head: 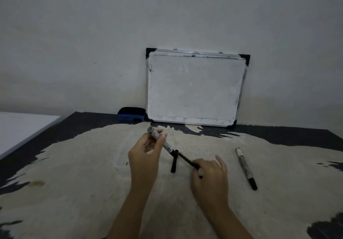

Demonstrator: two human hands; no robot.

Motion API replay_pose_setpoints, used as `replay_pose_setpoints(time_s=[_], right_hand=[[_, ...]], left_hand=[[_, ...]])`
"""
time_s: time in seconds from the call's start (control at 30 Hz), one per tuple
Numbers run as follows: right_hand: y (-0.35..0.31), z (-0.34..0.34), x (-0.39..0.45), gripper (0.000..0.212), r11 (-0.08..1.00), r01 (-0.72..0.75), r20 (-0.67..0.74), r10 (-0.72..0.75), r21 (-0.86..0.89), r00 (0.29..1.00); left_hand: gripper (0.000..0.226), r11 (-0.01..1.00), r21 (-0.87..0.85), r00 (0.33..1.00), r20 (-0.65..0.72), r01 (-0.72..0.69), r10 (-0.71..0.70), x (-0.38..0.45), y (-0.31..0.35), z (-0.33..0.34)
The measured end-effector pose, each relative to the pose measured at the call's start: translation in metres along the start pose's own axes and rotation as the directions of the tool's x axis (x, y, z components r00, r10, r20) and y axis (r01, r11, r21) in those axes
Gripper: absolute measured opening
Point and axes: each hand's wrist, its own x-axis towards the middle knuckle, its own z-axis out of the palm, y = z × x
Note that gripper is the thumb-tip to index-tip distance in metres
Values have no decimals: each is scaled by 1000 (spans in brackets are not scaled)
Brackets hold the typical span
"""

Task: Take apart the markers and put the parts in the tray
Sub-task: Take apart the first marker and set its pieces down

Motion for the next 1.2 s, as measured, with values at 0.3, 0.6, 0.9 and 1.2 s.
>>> replay_pose_setpoints(time_s=[0.3,0.6,0.9,1.2], right_hand=[[10,-58,26,23,523,-333,194,304,784,933],[16,-68,27,20,610,-270,211,168,745,963],[16,-60,24,23,809,-57,41,40,585,998],[0,-44,10,44,780,-47,178,-83,625,981]], left_hand=[[44,848,311,893,285,-430,348,2,-4,1],[51,751,422,856,351,-507,381,0,-11,0],[31,587,497,756,544,-639,362,-5,-13,2],[31,627,526,801,520,-574,297,-14,-9,10]])
